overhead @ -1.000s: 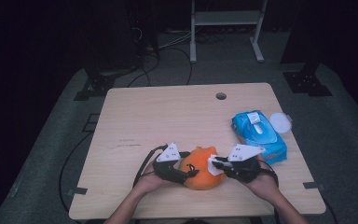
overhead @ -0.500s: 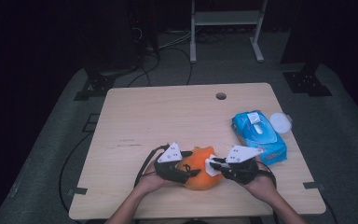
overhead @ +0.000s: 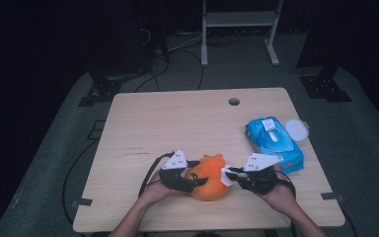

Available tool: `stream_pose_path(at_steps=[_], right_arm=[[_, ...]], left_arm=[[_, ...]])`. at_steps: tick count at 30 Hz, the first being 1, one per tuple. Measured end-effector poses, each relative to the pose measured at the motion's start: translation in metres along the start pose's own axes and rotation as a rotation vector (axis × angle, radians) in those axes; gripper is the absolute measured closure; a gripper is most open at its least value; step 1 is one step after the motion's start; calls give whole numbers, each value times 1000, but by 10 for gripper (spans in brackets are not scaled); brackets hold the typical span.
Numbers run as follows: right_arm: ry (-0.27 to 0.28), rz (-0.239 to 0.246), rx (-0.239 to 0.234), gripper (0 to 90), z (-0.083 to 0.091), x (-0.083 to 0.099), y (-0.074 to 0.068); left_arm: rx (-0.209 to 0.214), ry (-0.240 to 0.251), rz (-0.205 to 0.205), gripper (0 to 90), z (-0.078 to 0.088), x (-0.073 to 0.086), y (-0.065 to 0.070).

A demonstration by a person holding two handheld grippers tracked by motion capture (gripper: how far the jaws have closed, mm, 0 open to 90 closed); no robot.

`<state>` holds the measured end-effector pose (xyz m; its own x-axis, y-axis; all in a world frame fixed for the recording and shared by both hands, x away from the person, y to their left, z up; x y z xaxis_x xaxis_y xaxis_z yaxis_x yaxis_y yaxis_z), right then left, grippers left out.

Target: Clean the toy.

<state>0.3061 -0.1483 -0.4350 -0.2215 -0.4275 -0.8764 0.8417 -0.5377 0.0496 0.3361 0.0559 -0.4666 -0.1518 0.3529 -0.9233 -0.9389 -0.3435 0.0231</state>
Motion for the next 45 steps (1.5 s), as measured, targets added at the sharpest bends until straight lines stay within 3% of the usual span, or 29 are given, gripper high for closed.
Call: stream_pose_path(at_steps=[5,10,14,17,18,19,20,23,26,28,33,37,40,45], right_arm=[[9,-32,3,790,-4,-2,8],[44,-109,57,790,-15,-5,27],[52,-161,37,790,-17,-2,33],[38,-151,26,790,-14,0,30],[31,-151,22,790,-13,2,29],[31,-151,22,790,-13,2,29],[20,-144,10,789,-9,5,27],[10,-130,10,789,-2,8,25],[-6,-108,-23,790,10,12,18],[-1,-98,-33,790,12,9,15],[6,-75,-44,790,8,4,8],[9,-64,-40,790,3,2,6],[9,-69,-5,788,-2,3,14],[3,-93,1,787,-4,6,22]], left_arm=[[5,-9,-39,354,-1,-1,4],[39,-23,-89,356,-6,-2,15],[40,-13,-72,355,-5,-2,12],[31,-10,-51,355,-4,-1,8],[24,-1,-14,355,-3,0,3],[24,-1,-14,357,-3,0,3],[11,7,19,358,-3,1,0],[-7,12,38,357,-4,1,-4],[-26,25,92,353,-4,2,-10],[-30,30,104,349,-5,2,-10],[-32,27,97,332,-7,1,-8],[-13,30,58,325,-9,0,-2],[6,28,23,317,-11,-2,4],[-3,26,22,309,-11,-2,4]])
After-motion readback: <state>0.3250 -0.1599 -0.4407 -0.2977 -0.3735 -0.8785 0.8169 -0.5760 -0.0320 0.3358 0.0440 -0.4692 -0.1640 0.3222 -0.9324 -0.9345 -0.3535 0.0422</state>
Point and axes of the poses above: each handheld gripper's, and its own axes: z roughly backward along the jaws, x roughly out of its underside, y roughly to its right, the point moved 5 cm from there along -z, roughly forward along the jaws, and after that the axes turned 6 degrees about y, right-handed, at the moved point
